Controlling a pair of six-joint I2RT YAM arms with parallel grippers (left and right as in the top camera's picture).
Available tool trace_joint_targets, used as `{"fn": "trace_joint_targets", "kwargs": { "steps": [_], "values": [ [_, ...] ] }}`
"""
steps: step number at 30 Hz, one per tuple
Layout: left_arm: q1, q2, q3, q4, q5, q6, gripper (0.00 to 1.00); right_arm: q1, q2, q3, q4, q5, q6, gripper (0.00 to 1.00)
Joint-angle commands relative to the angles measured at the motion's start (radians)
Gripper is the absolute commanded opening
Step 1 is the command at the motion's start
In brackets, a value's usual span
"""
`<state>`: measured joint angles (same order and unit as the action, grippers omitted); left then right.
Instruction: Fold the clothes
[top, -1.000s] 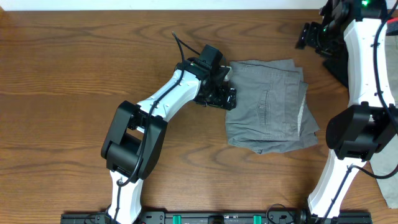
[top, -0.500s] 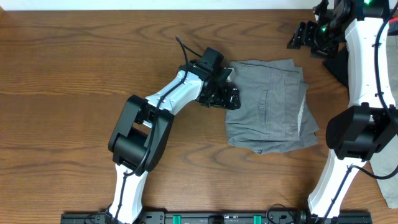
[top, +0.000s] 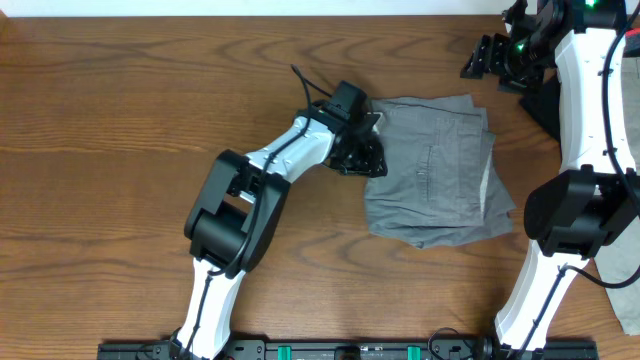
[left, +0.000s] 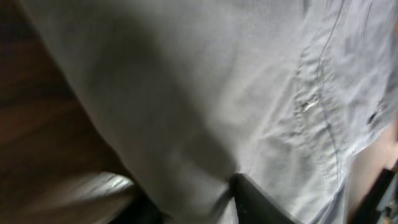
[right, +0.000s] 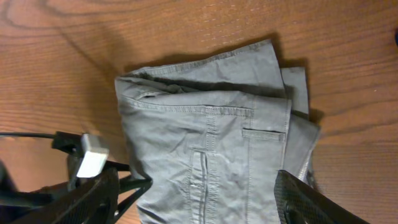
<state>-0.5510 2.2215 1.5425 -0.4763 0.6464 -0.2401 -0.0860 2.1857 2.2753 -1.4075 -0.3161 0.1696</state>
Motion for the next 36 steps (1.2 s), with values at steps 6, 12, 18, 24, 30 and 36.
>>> {"fn": "trace_joint_targets", "kwargs": {
  "steps": [6, 12, 18, 24, 30, 36],
  "values": [
    [-0.002, 0.021, 0.006, 0.044, -0.011, -0.002, 0.06, 0.002, -0.003, 0.018, -0.009, -0.001, -0.037, 0.78],
    [0.060, 0.021, 0.006, 0.115, -0.044, -0.039, 0.06, 0.002, -0.003, 0.018, -0.027, 0.003, -0.044, 0.77],
    [0.172, 0.021, 0.006, 0.177, -0.109, -0.071, 0.06, 0.002, -0.003, 0.016, -0.046, 0.034, -0.048, 0.77],
    [0.322, 0.021, 0.006, 0.260, -0.117, -0.114, 0.06, 0.002, -0.003, 0.013, -0.059, 0.039, -0.048, 0.77],
    [0.508, 0.021, 0.006, 0.294, -0.163, -0.164, 0.06, 0.002, -0.003, 0.012, -0.065, 0.039, -0.048, 0.77],
    [0.692, 0.021, 0.006, 0.303, -0.188, -0.211, 0.06, 0.003, -0.003, 0.011, -0.069, 0.040, -0.048, 0.77]
  ]
}}
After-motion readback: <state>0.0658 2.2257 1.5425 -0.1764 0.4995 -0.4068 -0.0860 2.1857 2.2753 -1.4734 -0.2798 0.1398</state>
